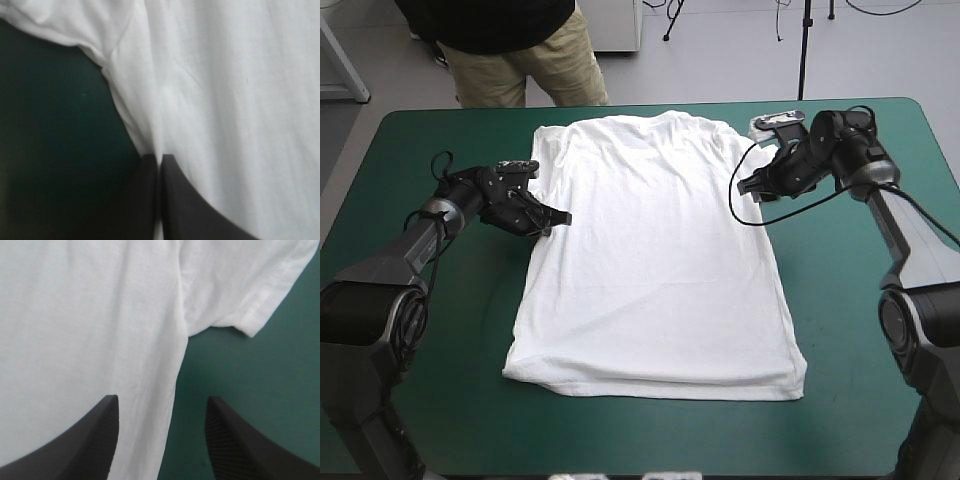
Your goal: Fold the cloth
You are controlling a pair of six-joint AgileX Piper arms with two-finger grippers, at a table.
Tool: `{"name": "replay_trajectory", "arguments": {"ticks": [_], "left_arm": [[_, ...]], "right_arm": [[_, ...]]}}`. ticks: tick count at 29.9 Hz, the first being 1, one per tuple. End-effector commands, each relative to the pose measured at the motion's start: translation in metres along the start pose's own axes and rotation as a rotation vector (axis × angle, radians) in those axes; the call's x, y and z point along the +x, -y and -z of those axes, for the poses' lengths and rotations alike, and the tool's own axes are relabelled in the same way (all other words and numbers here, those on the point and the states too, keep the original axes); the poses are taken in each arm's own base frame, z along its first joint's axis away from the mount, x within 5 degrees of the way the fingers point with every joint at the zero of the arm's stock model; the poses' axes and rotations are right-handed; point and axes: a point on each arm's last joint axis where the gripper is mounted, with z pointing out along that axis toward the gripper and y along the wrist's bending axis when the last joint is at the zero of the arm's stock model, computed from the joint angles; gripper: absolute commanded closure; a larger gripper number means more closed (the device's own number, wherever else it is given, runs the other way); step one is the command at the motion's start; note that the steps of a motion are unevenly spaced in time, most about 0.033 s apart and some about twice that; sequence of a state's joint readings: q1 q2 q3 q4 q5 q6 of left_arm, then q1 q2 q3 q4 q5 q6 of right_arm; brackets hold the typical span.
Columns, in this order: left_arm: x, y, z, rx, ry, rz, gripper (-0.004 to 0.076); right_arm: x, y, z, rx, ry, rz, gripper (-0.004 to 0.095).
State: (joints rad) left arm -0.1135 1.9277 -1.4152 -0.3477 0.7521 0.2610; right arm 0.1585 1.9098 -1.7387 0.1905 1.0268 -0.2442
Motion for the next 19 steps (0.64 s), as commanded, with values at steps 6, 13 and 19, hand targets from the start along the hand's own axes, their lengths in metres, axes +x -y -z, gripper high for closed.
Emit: {"name": "replay_trajectory", "arguments": {"ticks": [6,13,19], "left_arm": [[-0.005,0.007,0.017,0.020,0.032,0.004,0.0733],[-0.007,0.007,0.017,0.015,0.051,0.004,0.0733],[-0.009,0.006,0.017,0.010,0.076,0.006,0.0733]], "right_arm": [[-0.017,0.001,-0.032,0.043,-0.029,0.006,0.0425],[-0.003,0.001,-0.065,-0.005,-0.175,-0.030,0.0597],[-0.002,-0.010,-0.067,-0.038,-0.190,0.025,0.0922]]}}
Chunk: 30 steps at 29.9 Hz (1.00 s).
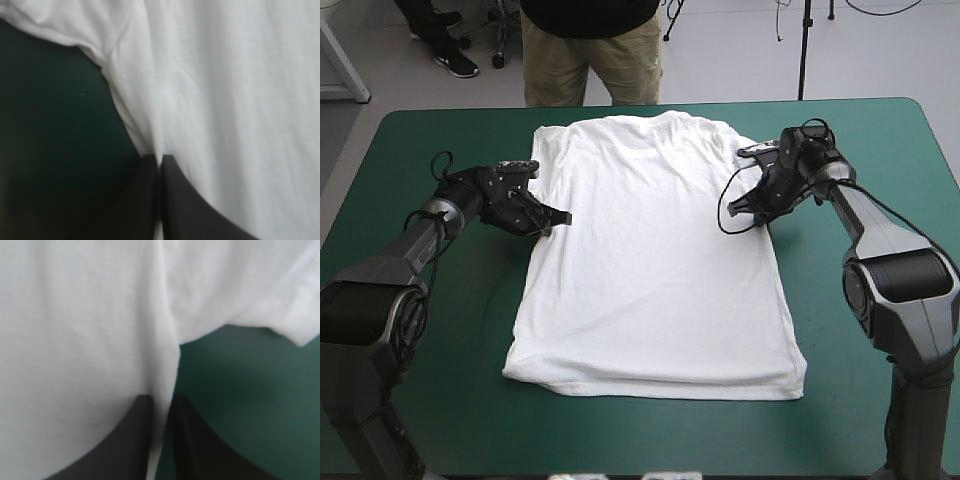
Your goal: Fold the cloth
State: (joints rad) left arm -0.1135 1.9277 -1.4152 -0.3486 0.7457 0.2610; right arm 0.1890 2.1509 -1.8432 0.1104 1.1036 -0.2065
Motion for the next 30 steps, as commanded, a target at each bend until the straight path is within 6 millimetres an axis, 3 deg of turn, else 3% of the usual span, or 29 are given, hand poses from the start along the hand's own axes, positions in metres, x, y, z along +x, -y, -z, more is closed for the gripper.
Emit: {"name": "replay_trajectory", "arguments": {"ticks": [1,6,9,13,19,23,30], "left_arm": [[-0.009,0.006,0.017,0.011,0.071,0.005,0.0733],[-0.011,0.007,0.019,0.009,0.084,0.004,0.0733],[-0.016,0.008,0.022,0.010,0.102,-0.001,0.0733],[-0.029,0.012,0.042,0.009,0.183,-0.016,0.0733],[-0.055,0.024,0.096,0.004,0.357,-0.064,0.0733],[-0.065,0.034,0.139,-0.008,0.473,-0.104,0.0733],[-0.057,0.051,0.224,-0.042,0.679,-0.177,0.0733]], "right_arm": [[-0.003,-0.015,0.023,-0.059,0.042,0.019,0.0920],[-0.005,-0.015,0.030,-0.055,0.078,0.019,0.0921],[-0.008,-0.016,0.046,-0.042,0.147,0.021,0.0921],[-0.009,-0.015,0.077,-0.018,0.243,0.021,0.0921],[-0.004,-0.012,0.131,0.020,0.400,0.022,0.0921],[0.007,-0.015,0.179,0.051,0.525,0.038,0.0921],[0.042,-0.030,0.268,0.103,0.760,0.077,0.0921]]}}
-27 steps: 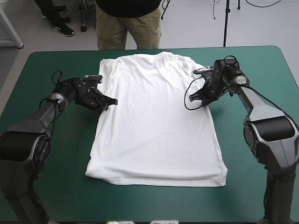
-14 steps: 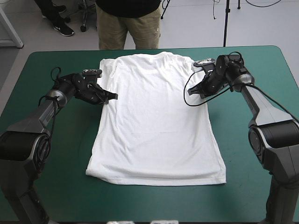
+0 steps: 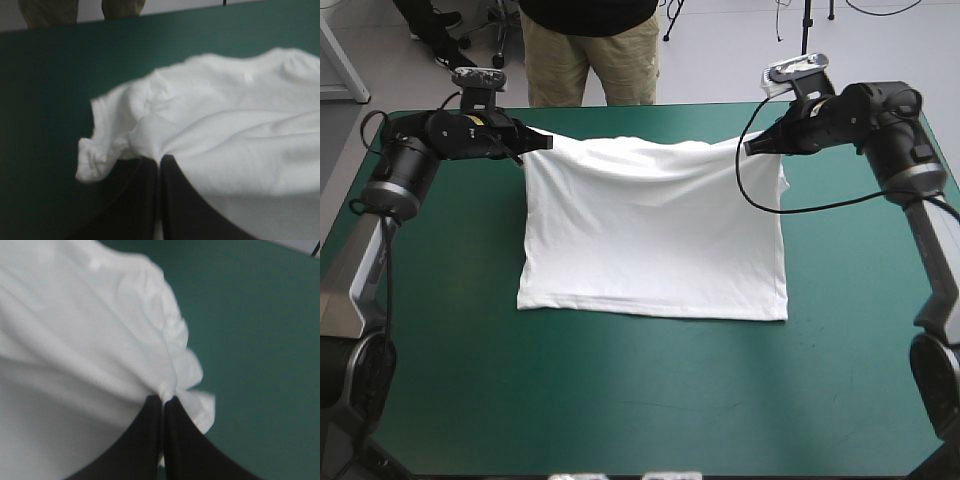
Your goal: Fold the cloth
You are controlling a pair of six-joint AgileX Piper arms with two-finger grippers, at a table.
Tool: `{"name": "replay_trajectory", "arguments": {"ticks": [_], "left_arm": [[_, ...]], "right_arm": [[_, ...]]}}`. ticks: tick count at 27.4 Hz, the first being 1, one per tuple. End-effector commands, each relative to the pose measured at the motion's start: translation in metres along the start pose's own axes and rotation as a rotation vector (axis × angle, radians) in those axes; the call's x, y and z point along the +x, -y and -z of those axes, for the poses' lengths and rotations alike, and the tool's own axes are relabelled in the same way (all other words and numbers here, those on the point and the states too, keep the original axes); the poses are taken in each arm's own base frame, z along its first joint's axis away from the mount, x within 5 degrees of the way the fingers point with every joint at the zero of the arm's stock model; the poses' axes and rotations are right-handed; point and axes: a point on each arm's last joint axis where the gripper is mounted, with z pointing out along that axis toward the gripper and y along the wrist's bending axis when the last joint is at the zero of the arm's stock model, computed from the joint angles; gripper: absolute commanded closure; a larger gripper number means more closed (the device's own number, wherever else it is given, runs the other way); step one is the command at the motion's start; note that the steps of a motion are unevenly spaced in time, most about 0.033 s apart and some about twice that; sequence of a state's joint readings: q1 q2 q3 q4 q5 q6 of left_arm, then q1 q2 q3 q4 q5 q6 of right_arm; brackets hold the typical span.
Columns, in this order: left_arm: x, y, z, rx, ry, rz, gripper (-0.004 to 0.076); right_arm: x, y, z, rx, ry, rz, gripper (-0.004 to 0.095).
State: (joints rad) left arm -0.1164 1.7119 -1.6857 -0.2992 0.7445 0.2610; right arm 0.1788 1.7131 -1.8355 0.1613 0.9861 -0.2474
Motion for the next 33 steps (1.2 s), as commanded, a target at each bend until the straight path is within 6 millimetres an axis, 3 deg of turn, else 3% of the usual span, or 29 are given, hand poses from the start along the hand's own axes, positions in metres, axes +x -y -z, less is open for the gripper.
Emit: {"name": "replay_trajectory", "arguments": {"ticks": [1,5,8,12,16,22,26,29,32,33], "left_arm": [[-0.033,0.014,0.076,-0.013,0.239,-0.048,0.0733],[-0.044,0.022,0.123,-0.039,0.400,-0.090,0.0733],[-0.055,0.022,0.142,-0.071,0.550,-0.091,0.0733],[-0.068,0.019,0.149,-0.111,0.717,-0.074,0.0733],[-0.076,0.013,0.141,-0.147,0.821,-0.060,0.0733],[-0.087,0.000,0.117,-0.221,1.002,-0.036,0.0733],[-0.092,-0.011,0.095,-0.293,1.153,-0.025,0.0733],[-0.089,-0.015,0.074,-0.316,1.118,-0.056,0.0733],[-0.081,-0.023,0.036,-0.334,1.036,-0.083,0.0733],[-0.078,-0.024,0.027,-0.334,1.018,-0.082,0.0733]], "right_arm": [[-0.019,-0.006,0.085,0.053,0.256,0.037,0.0921],[-0.019,-0.009,0.132,0.107,0.372,0.068,0.0921],[-0.020,-0.009,0.157,0.164,0.471,0.089,0.0921],[-0.030,-0.005,0.169,0.255,0.607,0.131,0.0921],[-0.044,0.001,0.163,0.328,0.742,0.175,0.0921],[-0.068,0.008,0.133,0.367,0.955,0.198,0.0921],[-0.081,0.015,0.098,0.385,1.086,0.208,0.0921],[-0.083,0.020,0.065,0.375,1.090,0.196,0.0921],[-0.077,0.027,0.004,0.324,1.009,0.135,0.0921],[-0.074,0.028,-0.005,0.316,0.995,0.126,0.0921]]}}
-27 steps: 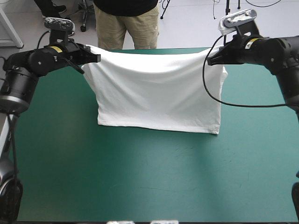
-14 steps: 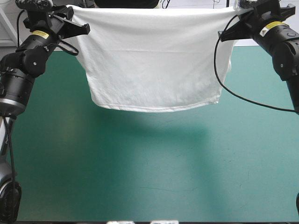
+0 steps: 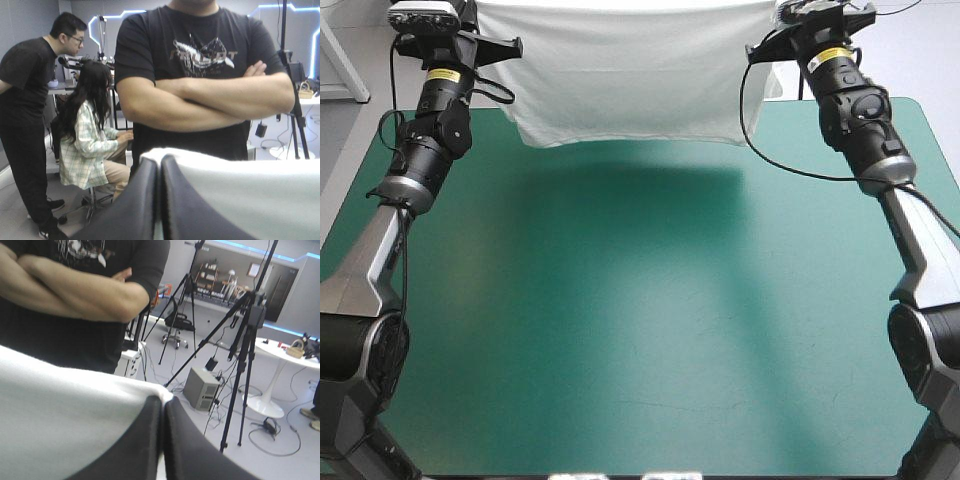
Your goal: Fold the cloth
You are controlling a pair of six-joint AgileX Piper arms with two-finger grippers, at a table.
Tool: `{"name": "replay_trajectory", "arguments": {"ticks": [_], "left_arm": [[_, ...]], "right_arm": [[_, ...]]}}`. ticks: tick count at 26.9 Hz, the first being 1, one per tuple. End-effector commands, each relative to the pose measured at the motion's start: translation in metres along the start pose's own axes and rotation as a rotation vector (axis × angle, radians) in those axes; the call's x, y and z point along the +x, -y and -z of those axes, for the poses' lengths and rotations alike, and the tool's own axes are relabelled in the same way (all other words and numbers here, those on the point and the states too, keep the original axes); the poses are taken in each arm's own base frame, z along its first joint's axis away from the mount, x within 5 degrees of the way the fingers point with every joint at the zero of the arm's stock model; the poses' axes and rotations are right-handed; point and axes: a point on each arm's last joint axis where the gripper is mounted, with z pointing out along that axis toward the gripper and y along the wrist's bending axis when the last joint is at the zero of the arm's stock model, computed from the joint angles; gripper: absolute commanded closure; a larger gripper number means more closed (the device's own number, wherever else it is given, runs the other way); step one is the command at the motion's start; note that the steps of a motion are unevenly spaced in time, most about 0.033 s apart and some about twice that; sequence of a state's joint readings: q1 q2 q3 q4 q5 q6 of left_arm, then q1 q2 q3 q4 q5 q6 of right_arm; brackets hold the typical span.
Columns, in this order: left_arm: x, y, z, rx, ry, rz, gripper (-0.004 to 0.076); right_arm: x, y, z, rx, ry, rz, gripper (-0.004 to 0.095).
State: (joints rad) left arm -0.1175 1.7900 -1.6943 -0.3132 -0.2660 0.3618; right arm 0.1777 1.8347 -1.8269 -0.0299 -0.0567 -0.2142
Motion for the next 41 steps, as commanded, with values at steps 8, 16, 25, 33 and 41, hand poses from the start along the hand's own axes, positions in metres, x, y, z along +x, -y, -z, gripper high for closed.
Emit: {"name": "replay_trajectory", "arguments": {"ticks": [8,16,25,33,41], "left_arm": [[0.079,0.004,0.024,0.019,-0.253,-0.011,0.0733],[0.104,0.015,0.055,0.152,-0.649,0.039,0.0733],[0.094,0.019,0.097,0.316,-1.031,-0.039,0.0733],[0.094,0.019,0.119,0.378,-1.239,-0.061,0.0733],[0.084,0.011,0.141,0.353,-1.323,-0.112,0.0733]], "right_arm": [[0.061,-0.012,0.009,-0.026,-0.164,-0.107,0.0922],[0.097,-0.020,0.038,-0.092,-0.567,-0.103,0.0925],[0.089,-0.034,0.081,-0.305,-0.877,-0.187,0.0925],[0.076,-0.033,0.099,-0.344,-0.958,-0.189,0.0925],[0.074,-0.030,0.121,-0.336,-1.078,-0.171,0.0920]]}}
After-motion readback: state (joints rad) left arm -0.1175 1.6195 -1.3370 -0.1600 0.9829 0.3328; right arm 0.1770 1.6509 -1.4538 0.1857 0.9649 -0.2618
